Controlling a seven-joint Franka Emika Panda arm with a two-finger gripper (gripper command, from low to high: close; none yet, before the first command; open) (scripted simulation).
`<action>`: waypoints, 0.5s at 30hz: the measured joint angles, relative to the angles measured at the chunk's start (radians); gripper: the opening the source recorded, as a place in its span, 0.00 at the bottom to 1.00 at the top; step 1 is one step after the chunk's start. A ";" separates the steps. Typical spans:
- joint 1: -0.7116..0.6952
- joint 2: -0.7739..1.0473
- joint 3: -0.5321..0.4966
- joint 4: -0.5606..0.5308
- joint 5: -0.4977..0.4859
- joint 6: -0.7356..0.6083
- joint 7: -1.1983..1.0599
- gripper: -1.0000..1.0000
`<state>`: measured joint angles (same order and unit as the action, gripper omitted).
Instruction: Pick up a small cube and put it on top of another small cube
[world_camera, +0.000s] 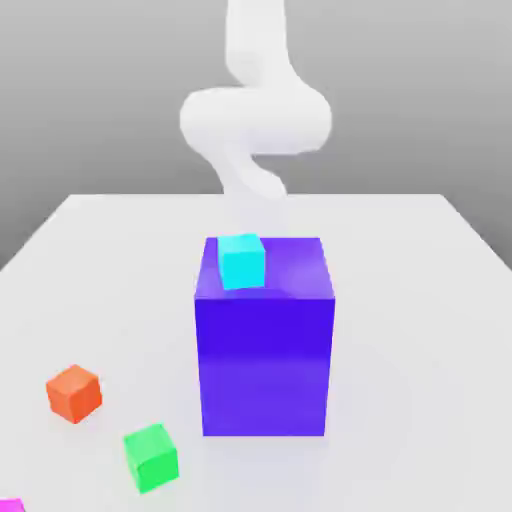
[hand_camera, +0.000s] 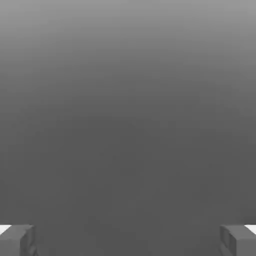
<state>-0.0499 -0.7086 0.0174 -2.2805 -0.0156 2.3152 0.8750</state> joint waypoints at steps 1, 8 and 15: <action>-0.021 0.039 0.007 0.008 -0.007 0.007 0.033 0.50; -0.141 0.297 0.039 0.063 -0.061 0.049 0.250 0.50; -0.224 0.551 0.031 0.118 -0.109 0.090 0.462 0.50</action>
<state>-0.2738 -0.1575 0.0487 -2.1627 -0.1248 2.4052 1.3370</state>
